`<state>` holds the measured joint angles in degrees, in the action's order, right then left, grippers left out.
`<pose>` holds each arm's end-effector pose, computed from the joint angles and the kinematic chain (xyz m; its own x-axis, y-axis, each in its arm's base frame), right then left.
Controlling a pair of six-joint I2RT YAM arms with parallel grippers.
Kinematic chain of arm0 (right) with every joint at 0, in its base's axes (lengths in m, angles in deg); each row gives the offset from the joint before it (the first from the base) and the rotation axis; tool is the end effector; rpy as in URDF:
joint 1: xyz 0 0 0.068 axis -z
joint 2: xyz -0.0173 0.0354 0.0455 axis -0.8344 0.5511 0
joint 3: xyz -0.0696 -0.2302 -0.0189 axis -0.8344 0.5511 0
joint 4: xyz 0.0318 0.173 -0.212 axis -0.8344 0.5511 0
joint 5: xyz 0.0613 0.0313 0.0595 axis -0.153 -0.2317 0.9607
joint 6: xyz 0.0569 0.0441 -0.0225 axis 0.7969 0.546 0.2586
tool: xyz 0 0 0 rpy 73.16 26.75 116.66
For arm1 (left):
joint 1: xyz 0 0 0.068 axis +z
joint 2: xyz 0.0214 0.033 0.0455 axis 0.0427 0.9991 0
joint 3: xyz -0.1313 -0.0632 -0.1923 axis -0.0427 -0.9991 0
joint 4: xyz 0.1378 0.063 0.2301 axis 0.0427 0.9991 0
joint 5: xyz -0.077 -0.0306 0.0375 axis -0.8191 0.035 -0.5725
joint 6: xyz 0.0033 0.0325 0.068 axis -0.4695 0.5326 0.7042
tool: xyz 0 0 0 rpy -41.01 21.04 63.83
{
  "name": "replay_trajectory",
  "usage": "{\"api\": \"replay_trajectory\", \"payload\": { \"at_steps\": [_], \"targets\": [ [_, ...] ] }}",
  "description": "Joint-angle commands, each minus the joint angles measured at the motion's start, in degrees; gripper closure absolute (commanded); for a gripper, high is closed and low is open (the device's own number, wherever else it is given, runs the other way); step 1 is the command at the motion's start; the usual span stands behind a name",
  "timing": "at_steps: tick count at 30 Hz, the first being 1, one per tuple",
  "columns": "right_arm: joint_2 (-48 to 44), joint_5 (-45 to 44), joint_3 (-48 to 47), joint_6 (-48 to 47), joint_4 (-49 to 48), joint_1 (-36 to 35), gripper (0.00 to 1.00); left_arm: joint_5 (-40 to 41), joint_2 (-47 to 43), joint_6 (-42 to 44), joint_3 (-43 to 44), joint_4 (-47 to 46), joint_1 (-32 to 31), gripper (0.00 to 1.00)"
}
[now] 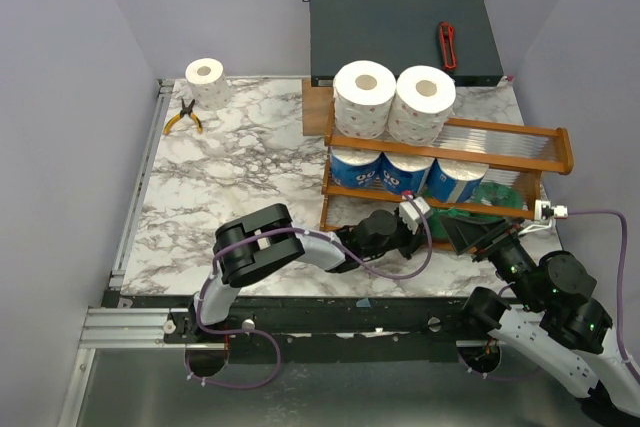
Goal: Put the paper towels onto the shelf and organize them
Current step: Place the paper towel on the shelf.
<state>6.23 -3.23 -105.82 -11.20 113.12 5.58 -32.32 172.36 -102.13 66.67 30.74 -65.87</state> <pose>0.0852 0.0632 0.3206 -0.2945 0.6582 -0.6928 -0.3347 0.6080 0.7199 0.1617 -0.4110 0.1016 -0.3601 0.0695 -0.9303 0.8698 0.3855 -0.3079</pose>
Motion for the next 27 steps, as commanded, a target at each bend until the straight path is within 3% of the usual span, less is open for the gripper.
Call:
{"api": "replay_trajectory", "payload": {
  "at_steps": [1,16,27],
  "targets": [
    [-0.7,0.4,0.3,0.0,-0.2,-0.1,0.0,1.1,1.1,0.7,4.2,-0.7,0.0,0.95],
    [-0.7,0.7,0.5,-0.1,-0.4,-0.1,0.0,-0.3,4.4,2.1,10.9,4.9,0.1,0.94],
    [-0.7,0.6,0.4,-0.3,-0.4,-0.2,0.0,2.8,-6.7,3.5,-2.2,0.4,-0.7,0.92]
  ]
}}
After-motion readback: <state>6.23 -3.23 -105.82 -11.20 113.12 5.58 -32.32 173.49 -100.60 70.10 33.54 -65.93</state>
